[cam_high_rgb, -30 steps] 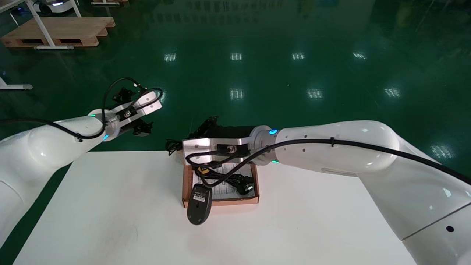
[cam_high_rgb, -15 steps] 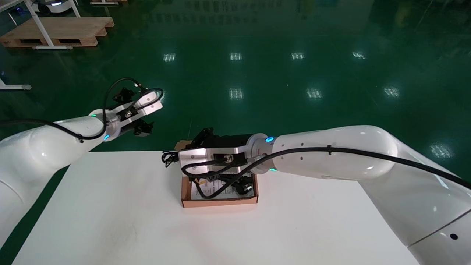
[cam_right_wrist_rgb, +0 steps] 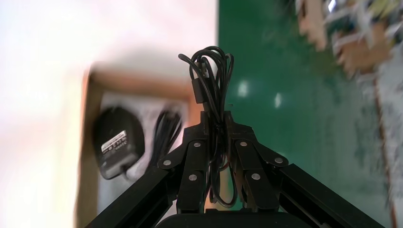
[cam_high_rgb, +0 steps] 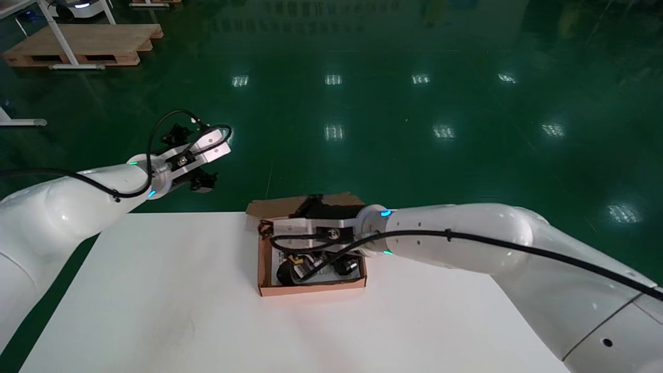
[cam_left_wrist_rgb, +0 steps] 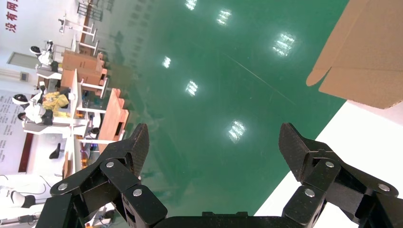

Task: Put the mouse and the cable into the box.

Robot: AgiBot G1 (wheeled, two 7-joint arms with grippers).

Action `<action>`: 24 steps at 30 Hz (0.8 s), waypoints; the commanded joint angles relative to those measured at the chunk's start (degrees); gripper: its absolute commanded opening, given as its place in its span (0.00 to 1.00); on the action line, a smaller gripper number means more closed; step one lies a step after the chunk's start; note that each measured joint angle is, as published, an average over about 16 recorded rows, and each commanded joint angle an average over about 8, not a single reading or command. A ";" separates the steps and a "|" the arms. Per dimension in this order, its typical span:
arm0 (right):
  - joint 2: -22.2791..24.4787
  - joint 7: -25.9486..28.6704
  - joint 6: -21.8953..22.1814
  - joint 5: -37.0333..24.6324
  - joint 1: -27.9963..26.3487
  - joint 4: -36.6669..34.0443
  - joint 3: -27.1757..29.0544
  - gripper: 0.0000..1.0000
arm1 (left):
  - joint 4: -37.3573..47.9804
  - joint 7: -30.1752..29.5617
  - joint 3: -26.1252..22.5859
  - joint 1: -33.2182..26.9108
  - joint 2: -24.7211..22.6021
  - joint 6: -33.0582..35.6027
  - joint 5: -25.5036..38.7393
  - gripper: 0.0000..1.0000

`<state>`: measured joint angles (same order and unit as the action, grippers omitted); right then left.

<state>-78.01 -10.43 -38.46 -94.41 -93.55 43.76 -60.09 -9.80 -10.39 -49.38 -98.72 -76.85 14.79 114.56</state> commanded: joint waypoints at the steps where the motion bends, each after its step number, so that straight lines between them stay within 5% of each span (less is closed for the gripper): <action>1: -0.11 1.40 1.53 -0.93 0.34 -1.44 -1.74 0.59 | -0.03 -0.14 -0.12 0.00 0.01 -0.01 0.02 1.00; 4: -0.12 2.19 1.97 -1.24 0.41 -2.15 -2.76 0.96 | -0.03 -0.22 -0.19 0.00 0.02 -0.01 0.03 1.00; 5: -0.12 2.34 2.07 -1.30 0.41 -2.30 -2.99 1.00 | -0.03 -0.24 -0.21 0.00 0.02 -0.01 0.03 1.00; 16: 0.15 2.04 1.59 -0.92 0.53 -1.68 -2.09 1.00 | -0.21 -0.20 -0.13 0.09 0.15 0.14 -0.10 1.00; 24: 4.21 3.82 -3.06 4.16 3.51 1.32 2.34 1.00 | -5.50 -0.22 2.70 3.20 3.60 6.08 -6.21 1.00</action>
<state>-73.67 -6.55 -41.67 -90.08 -89.94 45.18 -57.61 -15.63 -10.60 -46.53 -95.34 -73.03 21.20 108.01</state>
